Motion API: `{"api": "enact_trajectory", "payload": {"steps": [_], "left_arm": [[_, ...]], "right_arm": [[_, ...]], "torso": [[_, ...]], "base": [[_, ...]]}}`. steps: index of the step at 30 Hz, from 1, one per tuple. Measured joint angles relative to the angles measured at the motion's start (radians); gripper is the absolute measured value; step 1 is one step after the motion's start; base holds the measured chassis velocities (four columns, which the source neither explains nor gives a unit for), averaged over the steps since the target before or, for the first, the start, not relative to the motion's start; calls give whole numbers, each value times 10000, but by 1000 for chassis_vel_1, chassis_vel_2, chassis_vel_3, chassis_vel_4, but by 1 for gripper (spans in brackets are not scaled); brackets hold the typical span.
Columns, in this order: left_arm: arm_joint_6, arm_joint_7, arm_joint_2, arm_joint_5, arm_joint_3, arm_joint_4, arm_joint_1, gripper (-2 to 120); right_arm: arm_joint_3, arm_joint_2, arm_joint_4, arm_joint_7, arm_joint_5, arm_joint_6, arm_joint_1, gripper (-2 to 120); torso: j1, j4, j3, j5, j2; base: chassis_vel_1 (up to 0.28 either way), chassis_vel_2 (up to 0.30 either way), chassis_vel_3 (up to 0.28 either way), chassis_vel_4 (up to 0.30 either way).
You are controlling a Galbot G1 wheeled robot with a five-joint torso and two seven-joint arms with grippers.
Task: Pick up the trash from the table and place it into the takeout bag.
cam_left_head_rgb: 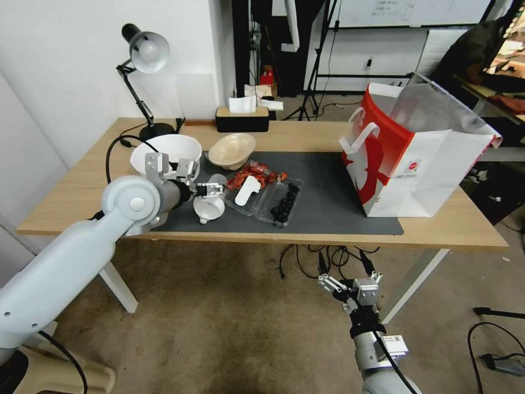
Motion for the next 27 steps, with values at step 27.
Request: {"api": "enact_trajectory", "payload": {"steps": [27], "left_arm": [[-342, -182, -651, -298, -1046, -171, 1559, 100]], "right_arm": [[-11, -89, 41, -12, 18, 5, -22, 100]], "torso": [[1, 0, 0, 0, 0]], "base": [[0, 0, 0, 0]]}}
